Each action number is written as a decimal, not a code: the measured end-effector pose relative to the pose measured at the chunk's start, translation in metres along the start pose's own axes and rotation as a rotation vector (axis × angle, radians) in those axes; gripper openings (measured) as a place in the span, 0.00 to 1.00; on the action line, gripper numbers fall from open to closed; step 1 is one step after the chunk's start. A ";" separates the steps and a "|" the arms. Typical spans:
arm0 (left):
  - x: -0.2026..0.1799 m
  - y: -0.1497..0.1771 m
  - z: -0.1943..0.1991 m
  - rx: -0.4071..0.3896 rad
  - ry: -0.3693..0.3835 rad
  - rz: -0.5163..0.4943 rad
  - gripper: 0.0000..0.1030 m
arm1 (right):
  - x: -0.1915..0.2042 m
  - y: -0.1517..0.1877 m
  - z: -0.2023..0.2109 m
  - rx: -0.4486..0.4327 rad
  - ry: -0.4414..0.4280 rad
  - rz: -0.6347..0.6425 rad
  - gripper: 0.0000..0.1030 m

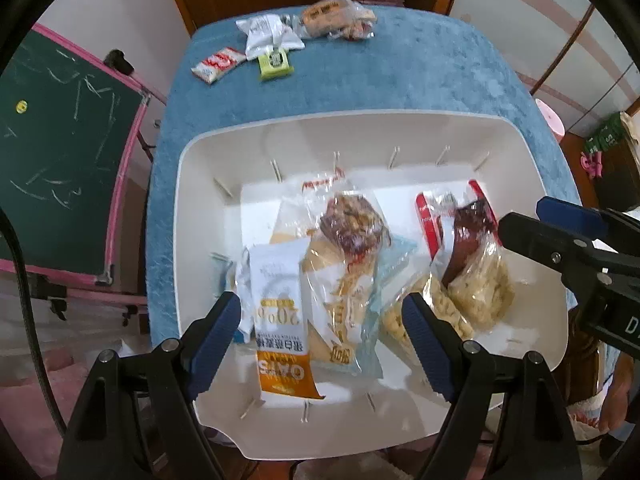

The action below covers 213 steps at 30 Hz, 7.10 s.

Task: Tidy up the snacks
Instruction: 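Move both open tools back over the remaining snacks on the table, then grasp the white printed bag with the left tool while the right tool grasps the round-cookie pack, then carry both packs over the white tray and release them inside, then move both open tools back toward the remaining snacks on the table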

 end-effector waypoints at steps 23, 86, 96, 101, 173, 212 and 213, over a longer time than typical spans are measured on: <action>-0.012 -0.078 0.055 -0.170 0.007 0.054 0.79 | -0.024 -0.069 0.039 -0.113 -0.079 0.022 0.59; 0.159 -0.382 -0.154 -0.080 0.047 0.247 0.79 | 0.003 -0.343 -0.215 0.038 -0.056 0.029 0.53; 0.158 -0.378 -0.160 -0.102 0.107 0.280 0.51 | 0.007 -0.342 -0.203 -0.016 -0.062 0.060 0.32; 0.151 -0.371 -0.144 -0.133 0.085 0.261 0.48 | 0.007 -0.342 -0.188 -0.068 -0.029 0.059 0.31; 0.028 -0.043 0.020 -0.151 0.001 0.103 0.48 | 0.008 -0.035 0.018 -0.044 -0.183 0.258 0.31; 0.021 -0.035 -0.010 -0.027 -0.046 0.073 0.75 | 0.008 -0.033 -0.002 0.006 -0.183 0.270 0.44; 0.022 -0.035 -0.010 -0.027 -0.047 0.072 0.75 | 0.009 -0.033 -0.002 0.007 -0.186 0.269 0.44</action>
Point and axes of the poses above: each gripper's, at about its wrist camera, not at the fingertips, and z roughly against the way its jaws point, x to its left, y to its underside, the point moved 4 cm from there along -z, roughly the way its jaws point, and after that the axes turned 14 degrees about y, right-handed, at the moved point
